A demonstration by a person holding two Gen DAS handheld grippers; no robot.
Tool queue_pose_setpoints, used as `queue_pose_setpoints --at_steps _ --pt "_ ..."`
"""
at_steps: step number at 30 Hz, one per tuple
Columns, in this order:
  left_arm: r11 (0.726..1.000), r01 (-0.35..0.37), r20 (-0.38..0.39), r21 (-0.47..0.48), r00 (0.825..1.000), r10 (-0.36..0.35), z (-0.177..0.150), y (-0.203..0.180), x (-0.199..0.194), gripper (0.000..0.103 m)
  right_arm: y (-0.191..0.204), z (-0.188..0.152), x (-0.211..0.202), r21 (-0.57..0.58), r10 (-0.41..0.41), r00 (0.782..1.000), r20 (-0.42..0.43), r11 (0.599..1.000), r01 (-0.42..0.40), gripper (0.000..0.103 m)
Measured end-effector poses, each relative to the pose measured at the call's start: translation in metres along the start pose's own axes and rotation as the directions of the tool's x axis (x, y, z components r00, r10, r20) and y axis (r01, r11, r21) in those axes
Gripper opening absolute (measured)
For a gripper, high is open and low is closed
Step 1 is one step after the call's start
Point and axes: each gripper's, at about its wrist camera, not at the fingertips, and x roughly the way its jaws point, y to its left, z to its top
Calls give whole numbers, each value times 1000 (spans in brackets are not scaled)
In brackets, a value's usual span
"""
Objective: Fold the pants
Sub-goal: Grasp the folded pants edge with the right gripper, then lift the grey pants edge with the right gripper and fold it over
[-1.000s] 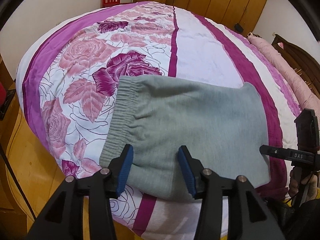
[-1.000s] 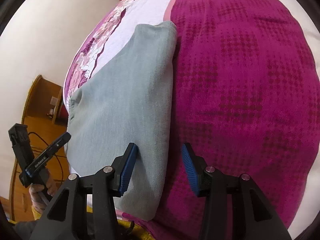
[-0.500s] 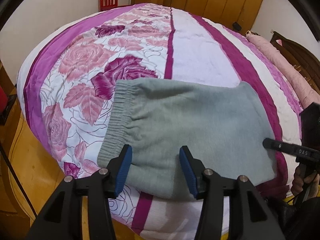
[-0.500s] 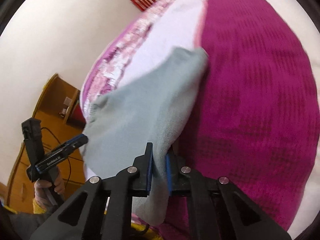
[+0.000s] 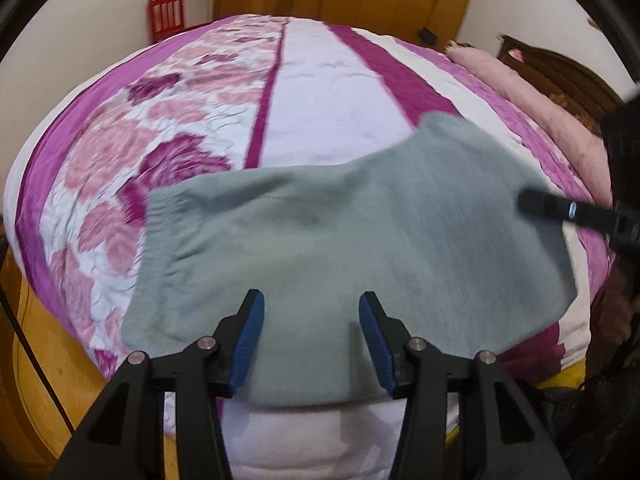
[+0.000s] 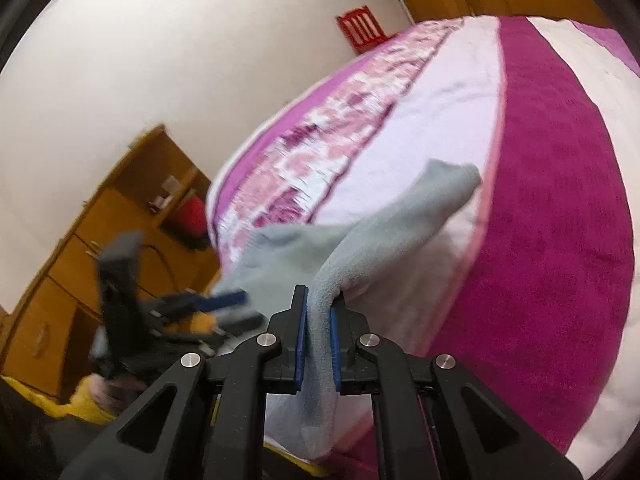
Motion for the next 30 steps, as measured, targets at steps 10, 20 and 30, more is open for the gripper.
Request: queue_pose_setpoints --at_steps 10,20,30 --pt "999 25 -27 20 999 -25 -6 -9 13 52 36 16 10 -122 18 999 -28 992 -21 10" --pt "998 -29 36 -52 999 31 -5 28 -19 52 67 35 29 -210 46 997 -59 976 -57 10" --pt "984 -71 26 -161 997 77 -5 83 -31 56 100 51 85 -253 87 984 -156 959 -125 10"
